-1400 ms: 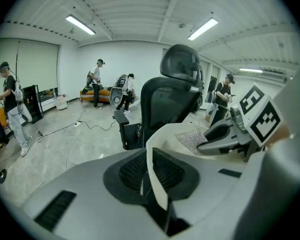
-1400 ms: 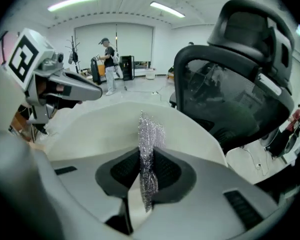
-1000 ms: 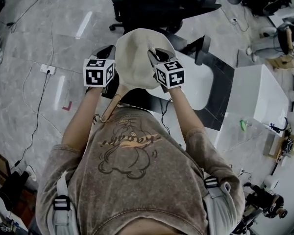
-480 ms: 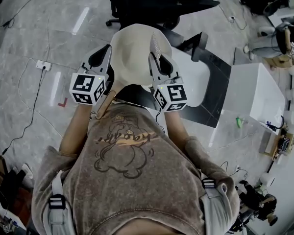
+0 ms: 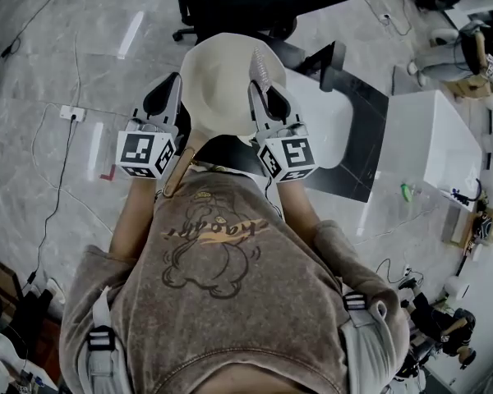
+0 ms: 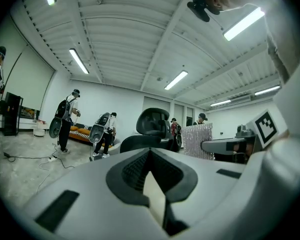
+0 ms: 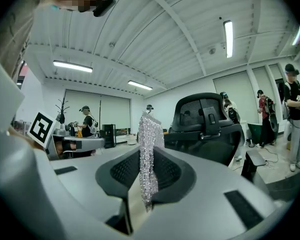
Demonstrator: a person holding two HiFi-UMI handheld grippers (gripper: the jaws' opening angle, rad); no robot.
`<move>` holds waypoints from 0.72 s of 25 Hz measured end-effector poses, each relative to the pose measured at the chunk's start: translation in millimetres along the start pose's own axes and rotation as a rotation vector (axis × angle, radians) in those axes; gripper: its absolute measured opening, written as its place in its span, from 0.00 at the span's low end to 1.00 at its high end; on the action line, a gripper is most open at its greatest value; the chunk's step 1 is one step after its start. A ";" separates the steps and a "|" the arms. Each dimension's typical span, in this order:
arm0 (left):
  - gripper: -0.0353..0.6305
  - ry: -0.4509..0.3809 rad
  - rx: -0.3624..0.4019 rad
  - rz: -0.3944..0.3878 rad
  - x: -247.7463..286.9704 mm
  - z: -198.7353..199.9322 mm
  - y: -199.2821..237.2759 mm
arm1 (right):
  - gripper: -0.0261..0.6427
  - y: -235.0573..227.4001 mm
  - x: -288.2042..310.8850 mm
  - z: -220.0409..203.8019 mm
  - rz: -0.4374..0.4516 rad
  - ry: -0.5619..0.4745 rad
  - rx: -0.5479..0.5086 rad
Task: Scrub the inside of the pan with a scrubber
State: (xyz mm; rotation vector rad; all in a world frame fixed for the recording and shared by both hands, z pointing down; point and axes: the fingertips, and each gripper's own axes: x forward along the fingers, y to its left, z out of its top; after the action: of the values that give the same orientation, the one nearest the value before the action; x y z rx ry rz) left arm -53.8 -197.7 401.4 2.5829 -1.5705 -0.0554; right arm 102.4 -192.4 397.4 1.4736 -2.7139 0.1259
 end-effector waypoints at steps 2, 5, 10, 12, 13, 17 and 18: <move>0.08 0.009 0.002 -0.001 -0.3 -2.4 -0.7 | 0.16 -0.8 -1.4 -0.2 -0.007 0.000 -0.001; 0.08 0.019 0.013 -0.007 0.1 -5.0 -3.8 | 0.16 -2.7 -2.8 -0.6 -0.019 -0.001 -0.011; 0.08 0.033 0.011 -0.005 -2.2 -9.1 -5.8 | 0.16 -1.8 -3.4 -2.6 -0.021 0.003 -0.016; 0.08 0.042 0.004 -0.005 -2.9 -11.3 -4.5 | 0.16 -1.5 -3.7 -3.0 -0.019 0.003 -0.014; 0.08 0.044 -0.004 -0.004 -3.5 -12.1 -3.1 | 0.16 -1.0 -3.8 -3.2 -0.016 0.003 -0.015; 0.08 0.050 -0.017 0.009 -7.2 -13.1 2.6 | 0.16 2.0 -6.3 -4.3 -0.001 0.009 -0.023; 0.08 0.053 -0.011 0.009 -8.2 -13.2 2.7 | 0.16 2.7 -6.9 -4.8 0.000 0.013 -0.022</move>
State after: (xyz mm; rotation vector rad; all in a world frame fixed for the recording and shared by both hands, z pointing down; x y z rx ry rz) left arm -58.8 -190.6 414.5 2.5469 -1.5595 0.0045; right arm 103.9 -184.7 401.5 1.4615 -2.6967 0.1043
